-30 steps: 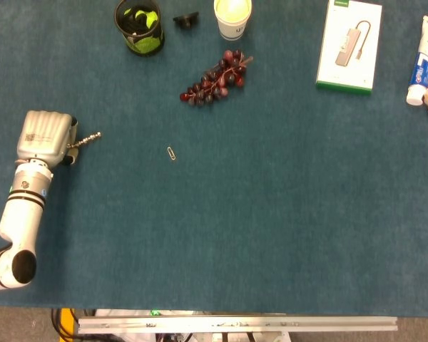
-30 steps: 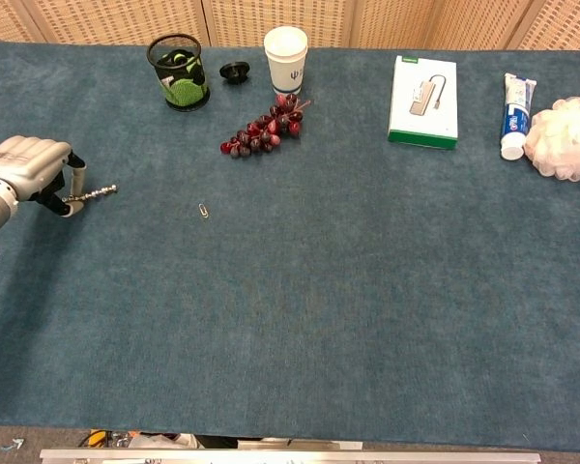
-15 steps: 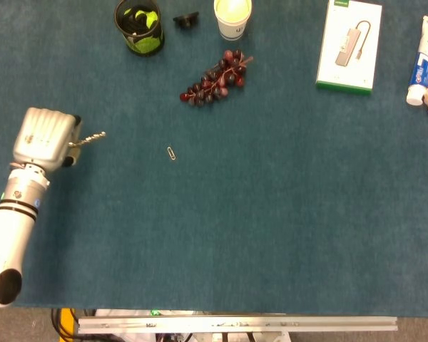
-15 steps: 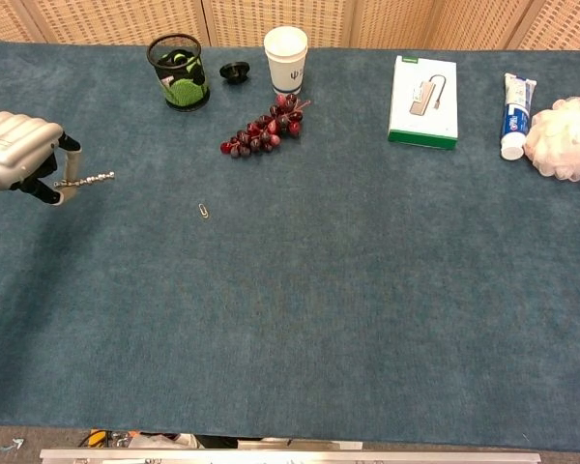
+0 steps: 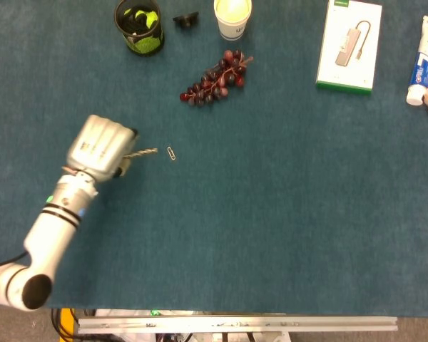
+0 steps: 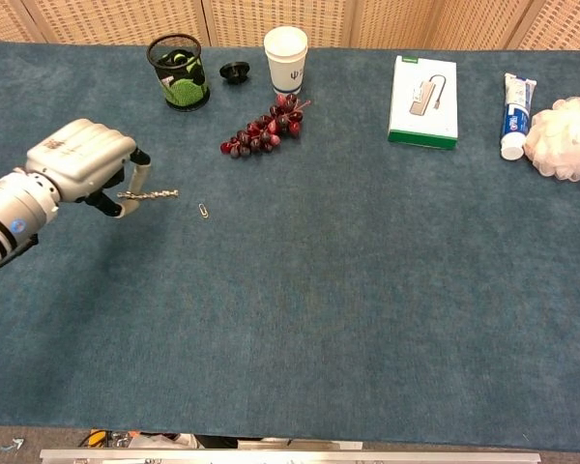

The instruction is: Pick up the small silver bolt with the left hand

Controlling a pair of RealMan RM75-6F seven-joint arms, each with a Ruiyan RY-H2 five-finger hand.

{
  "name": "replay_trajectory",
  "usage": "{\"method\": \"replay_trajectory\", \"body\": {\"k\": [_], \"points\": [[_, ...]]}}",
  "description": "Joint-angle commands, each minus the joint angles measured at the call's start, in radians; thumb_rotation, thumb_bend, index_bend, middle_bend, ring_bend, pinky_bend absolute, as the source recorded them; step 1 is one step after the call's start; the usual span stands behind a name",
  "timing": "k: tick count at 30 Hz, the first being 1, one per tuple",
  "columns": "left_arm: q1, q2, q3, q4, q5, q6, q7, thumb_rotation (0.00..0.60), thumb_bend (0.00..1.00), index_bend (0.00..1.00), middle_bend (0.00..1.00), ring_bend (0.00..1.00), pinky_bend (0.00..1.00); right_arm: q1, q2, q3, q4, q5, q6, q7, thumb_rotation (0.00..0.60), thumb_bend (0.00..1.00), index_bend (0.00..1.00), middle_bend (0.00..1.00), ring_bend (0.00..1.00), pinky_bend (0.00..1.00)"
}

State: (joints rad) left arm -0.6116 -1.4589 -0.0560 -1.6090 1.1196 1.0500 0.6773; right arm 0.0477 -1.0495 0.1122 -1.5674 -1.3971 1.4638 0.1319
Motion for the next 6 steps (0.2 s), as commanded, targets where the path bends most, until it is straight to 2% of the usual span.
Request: {"method": "replay_trajectory", "body": {"k": [1, 6], "points": [[-0.025, -0.041, -0.012, 0.021, -0.027, -0.020, 0.026, 0.600, 0.36, 0.61, 1.00, 0.94, 0.79, -0.002, 0.000, 0.000, 0.004, 0.003, 0.000, 0.004, 0.600, 0.27, 0.44, 0.54, 0.54, 0.48], [-0.048, -0.079, -0.024, 0.049, -0.062, -0.031, 0.051, 0.600, 0.36, 0.61, 1.00, 0.94, 0.79, -0.003, -0.001, 0.002, 0.010, 0.011, -0.005, 0.008, 0.600, 0.27, 0.44, 0.54, 0.54, 0.48]]}}
